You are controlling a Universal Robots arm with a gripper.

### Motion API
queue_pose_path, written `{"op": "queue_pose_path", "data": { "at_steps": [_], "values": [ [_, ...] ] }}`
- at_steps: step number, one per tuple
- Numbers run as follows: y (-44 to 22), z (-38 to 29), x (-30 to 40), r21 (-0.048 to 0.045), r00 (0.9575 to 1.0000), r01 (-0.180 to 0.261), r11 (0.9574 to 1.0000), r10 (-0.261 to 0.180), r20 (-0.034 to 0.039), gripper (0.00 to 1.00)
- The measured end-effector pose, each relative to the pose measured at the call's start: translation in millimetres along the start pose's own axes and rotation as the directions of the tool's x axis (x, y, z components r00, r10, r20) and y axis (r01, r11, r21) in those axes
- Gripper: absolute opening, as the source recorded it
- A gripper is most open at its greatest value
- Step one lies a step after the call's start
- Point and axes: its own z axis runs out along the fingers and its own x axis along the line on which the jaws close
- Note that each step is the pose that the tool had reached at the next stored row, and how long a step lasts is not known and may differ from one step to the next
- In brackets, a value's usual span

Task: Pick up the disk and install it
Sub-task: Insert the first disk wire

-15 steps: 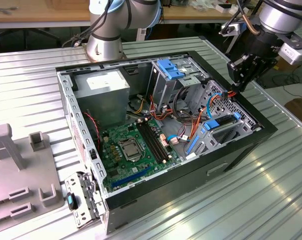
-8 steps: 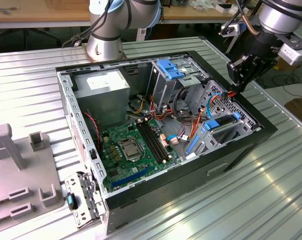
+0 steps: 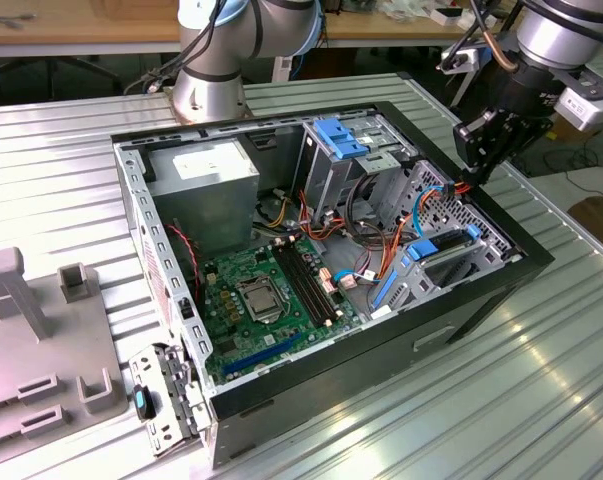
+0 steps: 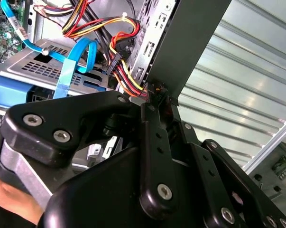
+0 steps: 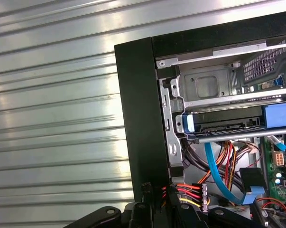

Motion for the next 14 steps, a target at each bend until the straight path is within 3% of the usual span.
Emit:
{"op": "queue_pose_path", "data": {
  "at_steps": [8,9,14],
  "values": [
    [-0.2,0.2,1.9,-0.0025,0.9998,-0.019,0.9998,0.019,-0.0007,0.25],
    [-0.2,0.3,1.9,-0.0025,0.9998,-0.019,0.9998,0.019,-0.0008,0.17],
    [-0.3,0.3,1.9,-0.0025,0.9998,-0.020,0.9998,0.020,-0.0008,0.16]
  ]
}}
